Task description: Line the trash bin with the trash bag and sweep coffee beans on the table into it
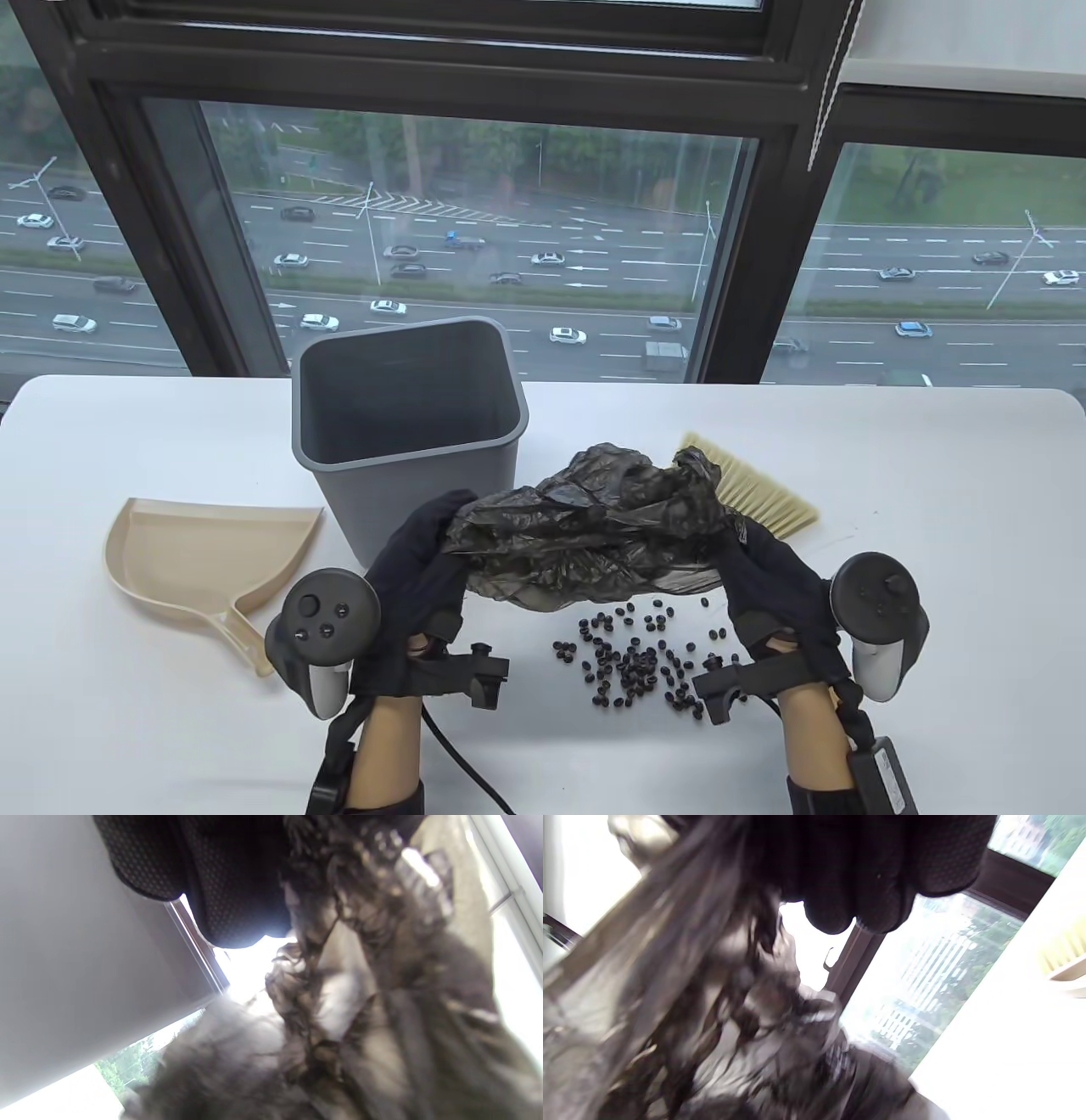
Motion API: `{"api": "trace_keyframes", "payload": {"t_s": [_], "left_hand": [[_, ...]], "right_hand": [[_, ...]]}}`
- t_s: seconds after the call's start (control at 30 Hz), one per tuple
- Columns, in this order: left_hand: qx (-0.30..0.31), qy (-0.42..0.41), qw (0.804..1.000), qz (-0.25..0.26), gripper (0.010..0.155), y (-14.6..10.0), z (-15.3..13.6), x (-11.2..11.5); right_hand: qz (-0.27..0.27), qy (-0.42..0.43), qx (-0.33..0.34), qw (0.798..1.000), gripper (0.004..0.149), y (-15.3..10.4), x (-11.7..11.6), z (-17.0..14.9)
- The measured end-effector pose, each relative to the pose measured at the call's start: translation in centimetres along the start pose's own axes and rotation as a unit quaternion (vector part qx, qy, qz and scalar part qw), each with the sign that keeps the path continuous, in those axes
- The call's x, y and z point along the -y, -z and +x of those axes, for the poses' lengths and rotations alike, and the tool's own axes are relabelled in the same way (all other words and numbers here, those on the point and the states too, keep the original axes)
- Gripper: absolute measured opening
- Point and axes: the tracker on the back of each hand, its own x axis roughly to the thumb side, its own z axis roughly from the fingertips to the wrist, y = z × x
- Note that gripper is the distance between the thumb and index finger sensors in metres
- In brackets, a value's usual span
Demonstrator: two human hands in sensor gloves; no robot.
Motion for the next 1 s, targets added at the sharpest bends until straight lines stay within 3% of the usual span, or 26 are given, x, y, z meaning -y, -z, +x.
{"api": "trace_keyframes", "payload": {"t_s": [0.1,0.17,0.23,0.37,0.53,0.6,0.63,0.67,0.7,0.77,0.87,1.0], "left_hand": [[0.007,0.006,1.0,0.005,0.041,-0.1,0.3,-0.1],[0.027,0.039,0.999,0.002,0.041,-0.2,0.9,0.3],[0.049,0.069,0.996,-0.001,0.041,-0.3,1.6,0.8],[0.148,0.154,0.976,-0.042,0.041,-1.2,4.5,2.8],[0.253,0.185,0.943,-0.108,0.042,-2.9,8.0,4.5],[0.269,0.158,0.941,-0.129,0.042,-3.5,8.8,4.6],[0.271,0.151,0.942,-0.127,0.043,-3.6,9.0,4.5],[0.271,0.15,0.944,-0.118,0.043,-3.7,9.1,4.4],[0.264,0.155,0.945,-0.11,0.043,-3.7,9.1,4.3],[0.229,0.176,0.955,-0.073,0.046,-3.5,8.5,4.1],[0.168,0.216,0.962,0.019,0.067,-3.4,7.3,3.8],[0.14,0.184,0.973,-0.006,0.077,-3.3,7.2,3.8]], "right_hand": [[0.0,-0.068,0.025,0.997,0.077,-0.2,0.5,0.8],[-0.011,-0.111,0.073,0.991,0.085,-0.7,0.7,2.2],[0.002,-0.144,0.117,0.983,0.087,-1.3,0.5,3.7],[0.096,-0.184,0.172,0.963,0.091,-2.4,-2.4,5.9],[0.181,-0.232,0.154,0.943,0.098,-1.9,-6.3,4.9],[0.165,-0.23,0.143,0.948,0.087,-1.4,-6.5,3.9],[0.149,-0.22,0.135,0.955,0.076,-1.2,-6.4,3.6],[0.111,-0.188,0.115,0.969,0.057,-0.9,-5.9,3.1],[0.103,-0.163,0.108,0.975,0.049,-0.7,-5.6,2.7],[0.087,-0.079,0.06,0.991,0.045,-0.4,-4.5,1.8],[0.049,0.003,0.014,0.999,0.045,-0.3,-3.2,1.0],[0.001,0.083,-0.029,0.996,0.045,-0.2,-1.5,-0.2]]}}
